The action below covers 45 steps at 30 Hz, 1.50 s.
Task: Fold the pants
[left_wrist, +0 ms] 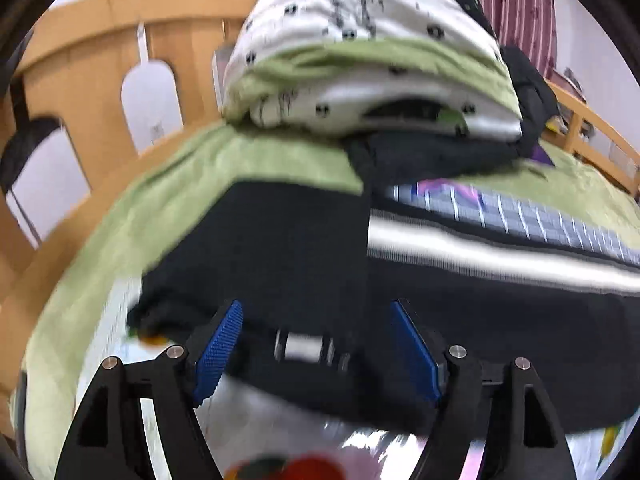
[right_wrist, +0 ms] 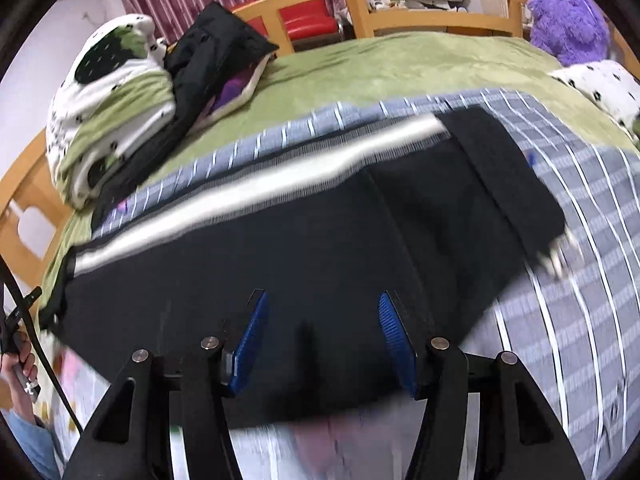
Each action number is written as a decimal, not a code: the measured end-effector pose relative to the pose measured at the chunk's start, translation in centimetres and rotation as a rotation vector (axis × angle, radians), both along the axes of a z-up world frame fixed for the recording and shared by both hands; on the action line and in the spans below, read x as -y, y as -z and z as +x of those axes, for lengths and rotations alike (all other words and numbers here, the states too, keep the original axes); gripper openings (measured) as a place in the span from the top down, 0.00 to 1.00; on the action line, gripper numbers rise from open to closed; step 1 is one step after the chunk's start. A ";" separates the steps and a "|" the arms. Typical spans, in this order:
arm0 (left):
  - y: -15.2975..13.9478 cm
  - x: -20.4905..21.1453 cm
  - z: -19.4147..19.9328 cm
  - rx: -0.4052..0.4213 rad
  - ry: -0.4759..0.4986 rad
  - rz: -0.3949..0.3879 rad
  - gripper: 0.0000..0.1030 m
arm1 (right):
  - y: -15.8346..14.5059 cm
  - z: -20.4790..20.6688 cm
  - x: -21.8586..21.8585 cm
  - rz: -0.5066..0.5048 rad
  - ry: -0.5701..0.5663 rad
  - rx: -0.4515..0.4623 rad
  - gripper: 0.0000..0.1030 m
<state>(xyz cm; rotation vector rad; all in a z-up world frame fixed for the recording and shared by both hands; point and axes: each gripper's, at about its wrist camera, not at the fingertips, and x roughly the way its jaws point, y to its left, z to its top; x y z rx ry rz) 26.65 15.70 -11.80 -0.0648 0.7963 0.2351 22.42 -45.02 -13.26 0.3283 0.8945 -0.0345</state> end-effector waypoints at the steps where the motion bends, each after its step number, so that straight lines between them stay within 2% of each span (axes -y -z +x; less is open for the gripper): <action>1: 0.5 0.0 -0.4 -0.007 -0.005 0.014 0.28 | 0.4 -1.2 -0.3 -0.013 0.003 -0.003 0.45; 6: 3.1 0.6 1.4 -0.066 0.025 0.014 0.28 | 2.2 -4.8 -1.1 0.016 0.016 -0.020 0.45; 8: 4.1 1.4 3.2 -0.096 0.031 0.086 0.28 | 3.1 -5.3 -1.0 0.046 0.038 -0.032 0.45; 9: 4.6 1.6 4.0 -0.112 0.024 0.129 0.37 | 3.4 -5.5 -0.9 0.056 0.048 -0.035 0.45; 10: 4.9 1.6 4.9 -0.119 0.015 0.181 0.54 | 3.8 -5.6 -0.8 0.066 0.056 -0.037 0.45; 11: 4.8 1.3 5.8 -0.119 0.037 0.186 0.90 | 4.1 -5.7 -0.7 0.071 0.067 -0.036 0.45; 12: 4.4 0.7 6.4 -0.105 0.025 0.196 0.89 | 4.2 -5.9 -0.7 0.064 0.073 -0.033 0.45; 15: 0.4 -3.1 9.0 -0.002 -0.101 0.231 0.89 | 4.1 -6.3 -0.8 0.017 0.077 -0.040 0.45; 16: -0.6 -3.9 9.7 0.008 -0.128 0.225 0.88 | 4.0 -6.5 -0.7 0.004 0.079 -0.041 0.45; 18: -2.7 -5.0 10.7 0.005 -0.165 0.219 0.77 | 4.0 -6.7 -0.5 -0.003 0.089 -0.041 0.45; 19: -3.7 -5.0 10.9 0.004 -0.177 0.241 0.72 | 3.9 -6.9 -0.3 0.000 0.096 -0.040 0.45; 21: -4.9 -4.5 10.1 0.041 -0.179 0.285 0.49 | 3.9 -7.2 0.0 0.017 0.117 -0.036 0.45; 23: -5.6 -3.9 8.9 0.069 -0.181 0.313 0.35 | 4.0 -7.5 0.2 0.047 0.133 -0.035 0.45; 29: -4.6 -2.7 4.3 0.018 -0.086 0.186 0.34 | 3.5 -8.8 0.1 0.075 0.135 -0.028 0.45; 34: 0.2 -2.2 -1.1 -0.091 -0.023 -0.108 0.34 | 3.6 -8.8 0.1 0.127 0.132 -0.016 0.45; 36: 2.3 -2.0 -2.5 -0.132 -0.014 -0.190 0.34 | 3.7 -8.5 0.1 0.133 0.132 -0.009 0.45; 40: 5.2 -2.6 -3.7 -0.126 -0.028 -0.348 0.34 | 4.7 -7.4 0.9 0.188 0.153 0.004 0.45; 42: 5.7 -3.1 -4.0 -0.061 -0.052 -0.385 0.34 | 5.0 -6.6 1.3 0.219 0.162 0.027 0.45; 45: 5.9 -3.5 -2.8 -0.047 -0.070 -0.433 0.36 | 5.1 -4.9 1.9 0.259 0.163 0.046 0.45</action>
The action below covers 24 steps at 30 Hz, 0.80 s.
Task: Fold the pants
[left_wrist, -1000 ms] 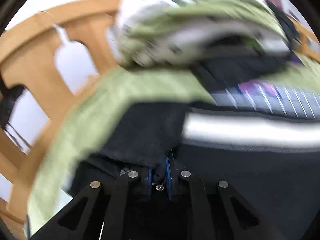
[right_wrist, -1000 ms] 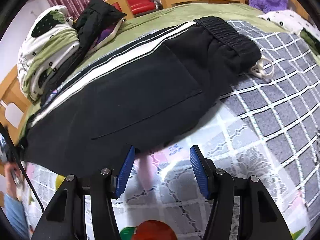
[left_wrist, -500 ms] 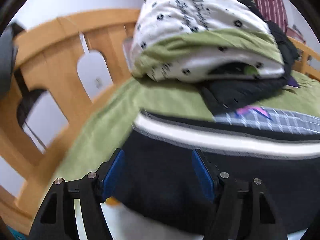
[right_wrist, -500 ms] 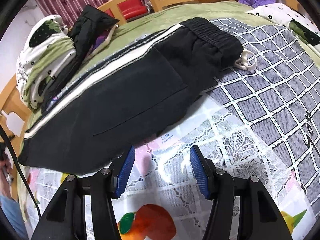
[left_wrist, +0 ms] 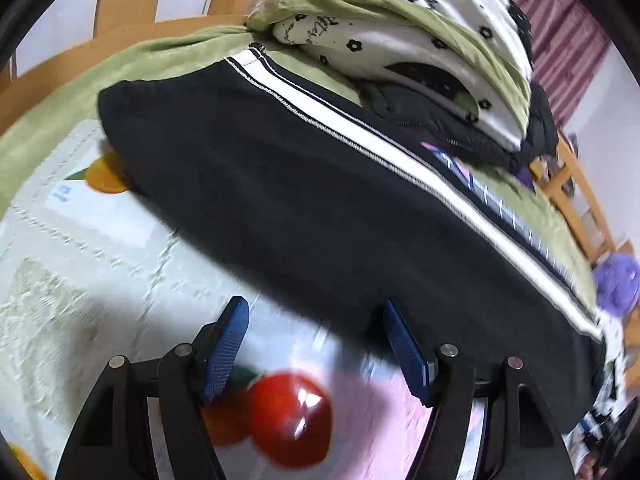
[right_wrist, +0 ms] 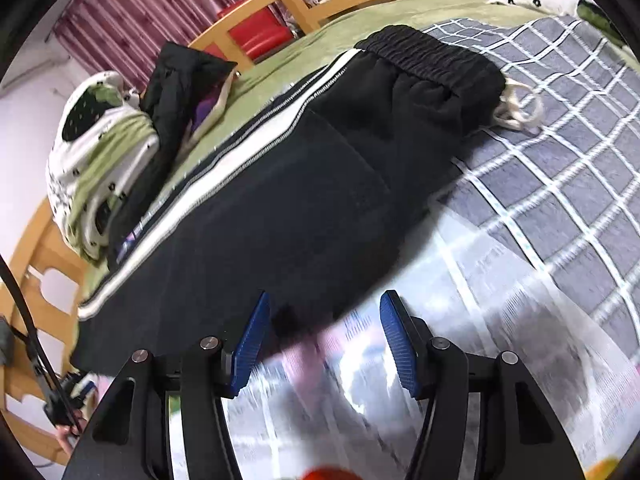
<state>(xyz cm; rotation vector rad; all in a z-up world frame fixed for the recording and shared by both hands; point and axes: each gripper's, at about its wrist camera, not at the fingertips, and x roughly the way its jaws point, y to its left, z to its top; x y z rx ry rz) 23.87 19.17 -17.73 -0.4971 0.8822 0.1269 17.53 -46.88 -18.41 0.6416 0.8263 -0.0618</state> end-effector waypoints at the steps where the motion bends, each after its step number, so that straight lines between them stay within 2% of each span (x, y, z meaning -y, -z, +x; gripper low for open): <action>1: 0.0 -0.2 0.7 -0.001 -0.011 -0.015 0.36 | 0.2 1.0 0.3 0.014 0.000 -0.003 0.45; 2: 0.1 -0.2 1.6 -0.001 -0.023 -0.027 0.37 | 0.4 1.9 0.4 0.030 0.003 -0.006 0.45; 4: 0.2 -0.3 3.0 -0.003 -0.045 -0.032 0.47 | 0.7 3.5 0.8 0.067 0.014 0.003 0.45; 5: 0.4 -0.3 3.9 -0.005 -0.059 -0.028 0.58 | 0.8 4.2 0.9 0.081 0.020 0.009 0.45; 6: 0.5 -0.2 4.6 -0.011 -0.074 -0.021 0.68 | 0.9 4.9 1.0 0.095 0.024 0.013 0.58; 7: 0.5 -0.2 5.5 -0.018 -0.079 -0.017 0.73 | 1.1 5.9 1.0 0.101 0.028 0.012 0.68; 8: 0.4 -0.1 6.1 -0.028 -0.075 -0.005 0.83 | 1.5 6.9 1.1 0.076 0.059 -0.015 0.84; 9: 0.0 0.2 6.7 -0.038 -0.067 0.018 0.88 | 1.7 7.4 1.3 0.073 0.072 -0.019 0.87; 11: -1.4 0.5 6.5 -0.023 -0.059 0.041 0.89 | 1.6 7.7 1.6 0.111 0.099 -0.018 0.91; 12: -2.8 0.9 5.9 -0.013 -0.039 0.079 0.89 | 1.1 7.2 1.8 0.123 0.116 -0.024 0.92; 14: -4.7 1.1 4.5 0.006 -0.001 0.094 0.89 | -1.4 5.3 2.1 0.139 0.105 0.018 0.93; 17: -6.8 1.7 0.3 0.001 0.057 0.112 0.89 | -5.4 1.8 1.5 0.037 0.041 0.029 0.93; 20: -6.9 2.4 -4.6 -0.023 0.111 0.143 0.89 | -7.6 -3.2 1.3 -0.049 0.003 0.019 0.93; 24: -5.8 2.7 -11.3 -0.075 0.163 0.115 0.89 | -6.8 -9.6 2.3 -0.030 -0.030 -0.028 0.93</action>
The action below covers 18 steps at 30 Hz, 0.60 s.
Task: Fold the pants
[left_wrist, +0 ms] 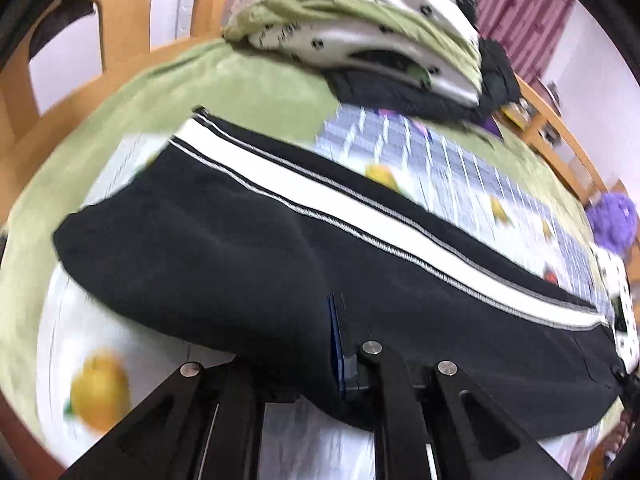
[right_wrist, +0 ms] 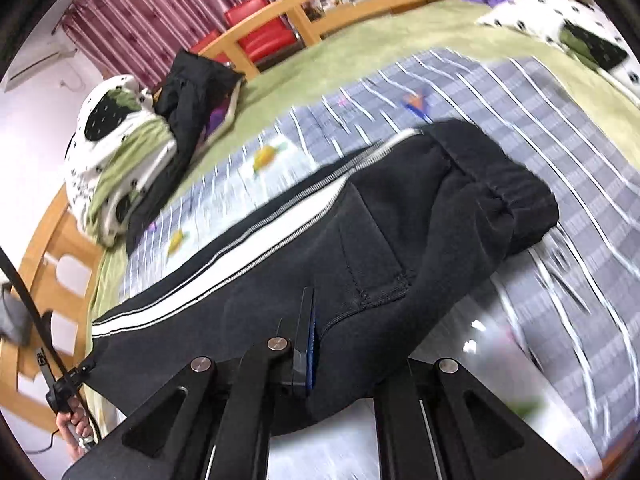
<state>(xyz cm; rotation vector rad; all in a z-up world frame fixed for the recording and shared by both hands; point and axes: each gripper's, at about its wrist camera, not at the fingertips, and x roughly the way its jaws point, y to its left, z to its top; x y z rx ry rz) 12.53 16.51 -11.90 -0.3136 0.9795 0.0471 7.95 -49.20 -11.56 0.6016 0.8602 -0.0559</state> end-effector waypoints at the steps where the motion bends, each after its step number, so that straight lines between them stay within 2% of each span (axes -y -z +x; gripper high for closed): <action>1: 0.2 0.3 -0.9 -0.005 0.006 0.010 0.89 | 0.5 -1.4 0.1 -0.009 -0.004 -0.015 0.93; 5: 1.9 2.1 -3.3 -0.035 0.022 0.139 0.85 | 4.7 -5.2 0.6 0.010 -0.002 -0.078 0.90; 7: 2.6 2.5 -3.6 -0.063 0.018 0.193 0.79 | 6.8 -6.0 0.6 -0.031 -0.005 -0.092 0.80; 8: 2.6 2.6 -3.7 -0.078 0.010 0.208 0.73 | 7.2 -6.3 0.9 -0.032 0.000 -0.087 0.79; 10: 1.8 2.5 -4.3 -0.088 -0.015 0.235 0.58 | 6.9 -8.0 1.5 -0.011 0.008 -0.057 0.71; 11: 1.2 2.3 -4.9 -0.079 -0.024 0.240 0.47 | 6.0 -9.2 2.0 -0.014 0.021 -0.021 0.65; 12: 0.6 2.0 -5.6 -0.060 -0.033 0.240 0.40 | 5.2 -10.1 2.5 -0.030 0.035 0.013 0.56; 13: 0.2 1.7 -6.1 -0.046 -0.042 0.236 0.39 | 4.6 -10.9 3.2 -0.052 0.061 0.045 0.50; 14: 0.0 1.5 -6.6 -0.038 -0.053 0.230 0.38 | 4.2 -11.3 3.9 -0.063 0.091 0.061 0.40; 16: -0.2 1.4 -7.4 -0.034 -0.068 0.209 0.38 | 4.3 -11.1 5.7 -0.033 0.148 0.072 0.38; 18: -0.3 1.5 -7.9 -0.026 -0.079 0.202 0.38 | 5.7 -9.8 7.6 0.066 0.205 0.061 0.38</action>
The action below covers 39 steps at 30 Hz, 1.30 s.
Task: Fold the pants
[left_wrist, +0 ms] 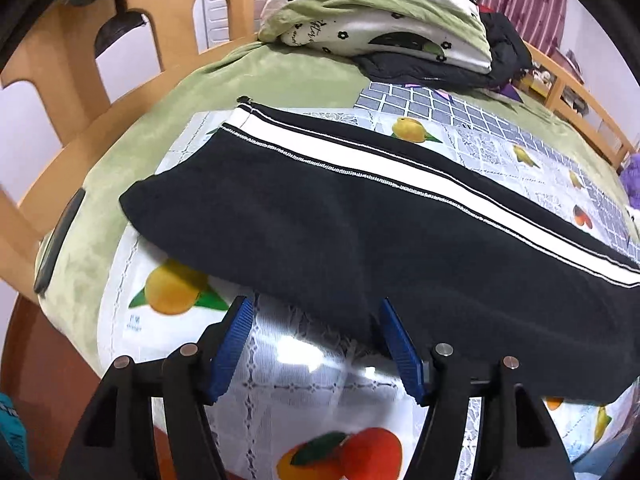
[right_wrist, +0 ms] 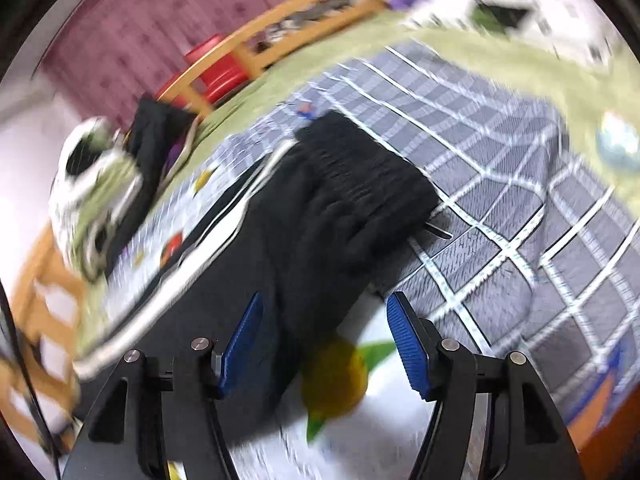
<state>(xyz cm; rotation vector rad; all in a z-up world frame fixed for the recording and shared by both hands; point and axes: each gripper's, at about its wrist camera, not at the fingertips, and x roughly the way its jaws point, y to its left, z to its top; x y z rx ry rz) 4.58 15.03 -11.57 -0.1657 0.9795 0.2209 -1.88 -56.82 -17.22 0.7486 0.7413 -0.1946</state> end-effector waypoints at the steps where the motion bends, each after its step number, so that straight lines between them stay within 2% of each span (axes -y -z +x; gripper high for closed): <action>1: -0.1 0.1 -0.2 0.005 -0.003 0.005 0.38 | 0.9 0.8 0.8 0.055 0.021 0.001 0.38; 3: -0.2 0.4 -0.2 0.011 -0.013 0.019 0.38 | 2.7 3.0 2.1 0.140 0.061 -0.020 0.42; 4: -0.4 0.6 -0.2 0.014 -0.020 0.024 0.38 | 3.3 4.3 2.4 0.169 0.076 -0.027 0.47; 5: -0.6 0.6 -0.2 0.019 -0.025 0.024 0.38 | 3.4 5.4 2.6 0.174 0.086 -0.031 0.58; 6: -0.9 0.7 -0.1 0.025 -0.029 0.023 0.38 | 3.0 6.1 2.6 0.135 0.086 -0.048 0.67; 7: -1.3 0.7 -0.1 0.032 -0.031 0.025 0.38 | 1.6 6.5 2.3 0.049 0.038 -0.044 0.69; 8: -1.7 0.7 -0.1 0.038 -0.030 0.028 0.38 | 0.5 6.4 2.3 0.007 0.007 -0.026 0.70; 11: -3.0 0.7 -0.5 0.068 -0.021 0.040 0.38 | -2.4 4.3 4.0 -0.022 -0.012 0.035 0.69; 12: -3.2 0.7 -0.5 0.078 -0.020 0.039 0.38 | -2.5 3.9 4.4 -0.052 -0.007 0.018 0.63; 14: -3.6 0.8 -0.6 0.095 -0.008 0.027 0.38 | -1.4 4.0 5.6 -0.110 -0.002 -0.102 0.58; 16: -3.7 0.9 -0.3 0.097 -0.003 0.021 0.38 | 0.0 3.8 6.3 -0.101 -0.014 -0.212 0.58; 17: -3.8 0.9 -0.1 0.097 0.001 0.015 0.38 | 0.1 3.1 6.1 -0.133 -0.017 -0.236 0.58; 21: -4.0 0.9 1.1 0.070 0.011 0.032 0.38 | -3.6 -0.1 4.3 -0.348 -0.005 -0.188 0.56; 24: -4.1 1.0 2.6 0.065 0.031 0.050 0.38 | -6.3 0.0 3.0 -0.393 -0.031 -0.139 0.56; 27: -4.1 1.2 4.6 0.057 0.036 0.070 0.38 | -8.8 2.2 -0.1 -0.434 -0.107 -0.067 0.52; 31: -4.1 0.6 7.0 0.053 0.039 0.057 0.38 | -9.7 6.8 -5.2 -0.491 -0.217 -0.036 0.51; 35: -3.9 0.2 9.4 0.066 0.064 0.097 0.38 | -8.6 12.4 -11.1 -0.523 -0.364 -0.034 0.50; 39: -2.7 -0.2 12.4 0.036 0.088 0.157 0.38 | -6.4 17.3 -14.8 -0.510 -0.492 -0.041 0.50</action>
